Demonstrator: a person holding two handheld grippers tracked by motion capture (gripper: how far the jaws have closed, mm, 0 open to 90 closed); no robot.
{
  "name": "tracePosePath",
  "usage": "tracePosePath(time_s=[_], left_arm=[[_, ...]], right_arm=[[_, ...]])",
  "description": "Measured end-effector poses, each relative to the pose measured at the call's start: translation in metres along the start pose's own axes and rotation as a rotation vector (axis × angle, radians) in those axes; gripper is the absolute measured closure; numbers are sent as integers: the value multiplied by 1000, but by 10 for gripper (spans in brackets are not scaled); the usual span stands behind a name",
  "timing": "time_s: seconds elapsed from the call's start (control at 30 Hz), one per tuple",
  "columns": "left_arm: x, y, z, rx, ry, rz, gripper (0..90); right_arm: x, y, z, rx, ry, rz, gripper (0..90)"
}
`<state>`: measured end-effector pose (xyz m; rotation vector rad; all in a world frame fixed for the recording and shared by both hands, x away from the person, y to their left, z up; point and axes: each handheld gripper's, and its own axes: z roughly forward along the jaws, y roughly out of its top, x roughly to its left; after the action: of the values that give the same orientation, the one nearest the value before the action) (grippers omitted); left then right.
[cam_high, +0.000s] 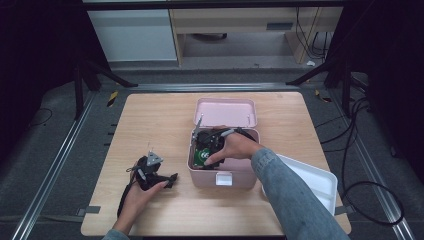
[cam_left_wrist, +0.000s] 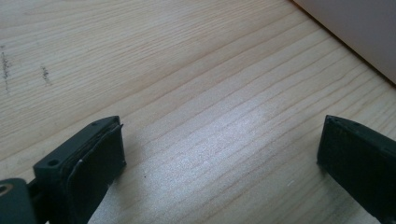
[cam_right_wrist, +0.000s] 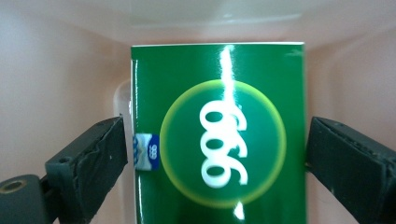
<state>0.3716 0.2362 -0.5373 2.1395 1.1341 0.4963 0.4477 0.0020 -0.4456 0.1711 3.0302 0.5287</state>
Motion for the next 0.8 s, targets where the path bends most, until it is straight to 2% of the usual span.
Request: tracePosePath(time_s=[0.2, 0.4, 0.6, 0.8], left_arm=[[0, 0, 0, -1, 0, 0, 0], [0, 0, 0, -1, 0, 0, 0], [0, 0, 0, -2, 1, -1, 0], [0, 0, 0, -3, 2, -4, 0]], right_arm=[[2, -6, -23, -56, -38, 16, 74], [1, -19, -51, -128, -79, 68, 101], [0, -41, -80, -198, -130, 119, 159], [-2, -74, -112, -256, -200, 202, 218]])
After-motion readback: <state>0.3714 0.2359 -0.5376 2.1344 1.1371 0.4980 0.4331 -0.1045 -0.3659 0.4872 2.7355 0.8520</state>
